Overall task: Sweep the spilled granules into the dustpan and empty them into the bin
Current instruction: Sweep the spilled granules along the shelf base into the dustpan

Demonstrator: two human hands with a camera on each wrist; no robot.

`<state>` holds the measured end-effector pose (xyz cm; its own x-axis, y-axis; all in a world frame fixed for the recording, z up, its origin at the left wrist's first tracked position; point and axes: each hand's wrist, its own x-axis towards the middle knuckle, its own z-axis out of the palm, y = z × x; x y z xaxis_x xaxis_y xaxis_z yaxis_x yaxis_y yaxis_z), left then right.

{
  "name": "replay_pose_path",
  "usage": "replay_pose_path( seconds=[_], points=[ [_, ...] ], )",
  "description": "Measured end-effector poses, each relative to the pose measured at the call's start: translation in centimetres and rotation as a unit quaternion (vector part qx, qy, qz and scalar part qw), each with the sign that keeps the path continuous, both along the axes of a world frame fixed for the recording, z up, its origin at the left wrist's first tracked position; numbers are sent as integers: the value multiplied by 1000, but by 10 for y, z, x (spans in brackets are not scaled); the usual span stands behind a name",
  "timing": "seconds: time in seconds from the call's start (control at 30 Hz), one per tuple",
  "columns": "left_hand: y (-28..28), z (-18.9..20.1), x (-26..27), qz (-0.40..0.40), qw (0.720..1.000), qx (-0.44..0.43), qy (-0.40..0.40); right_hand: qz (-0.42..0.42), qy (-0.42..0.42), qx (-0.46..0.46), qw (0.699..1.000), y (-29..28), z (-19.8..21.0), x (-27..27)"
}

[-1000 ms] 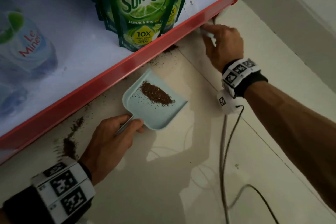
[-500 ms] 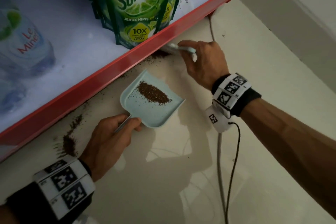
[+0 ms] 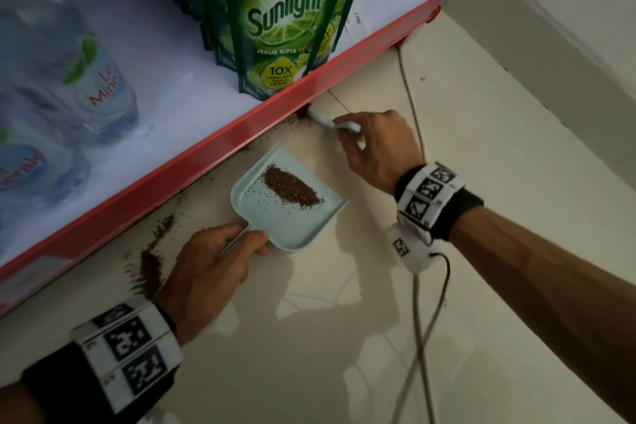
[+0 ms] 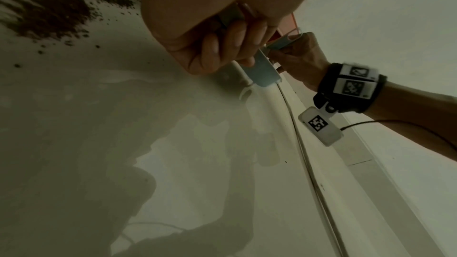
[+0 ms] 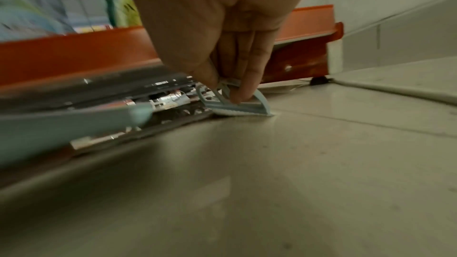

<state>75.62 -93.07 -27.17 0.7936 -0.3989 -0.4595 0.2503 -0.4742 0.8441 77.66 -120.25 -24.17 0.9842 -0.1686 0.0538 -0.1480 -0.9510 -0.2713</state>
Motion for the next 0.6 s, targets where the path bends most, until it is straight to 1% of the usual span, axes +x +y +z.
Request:
replay_pose_path(
  seconds=[0.07,0.13,0.17,0.27,0.3,0.37,0.43,0.5,0.6],
  points=[
    [0,0,1,5,1000,-3,6,3,-57,14,998,7,4,-5],
    [1,4,2,4,1000,-12,6,-39,-97,-4,994,-4,7,1],
    [0,6,2,1,1000,-13,2,-72,-97,-28,992,-15,6,9],
    [1,11,3,-4,1000,-13,-10,-167,-48,-111,979,-57,-1,39],
    [1,12,3,0,1000,-14,-11,-194,-32,-117,973,-68,-4,49],
    [1,13,5,10,1000,-14,-8,-228,-6,-94,969,-79,-12,66],
    [2,14,5,14,1000,-10,-9,-209,15,-71,975,-73,-18,79],
    [5,14,5,15,1000,-6,-8,-156,22,-46,986,-56,-23,85],
    [10,13,2,14,1000,1,-10,-74,4,9,997,-26,-22,80]
  ],
)
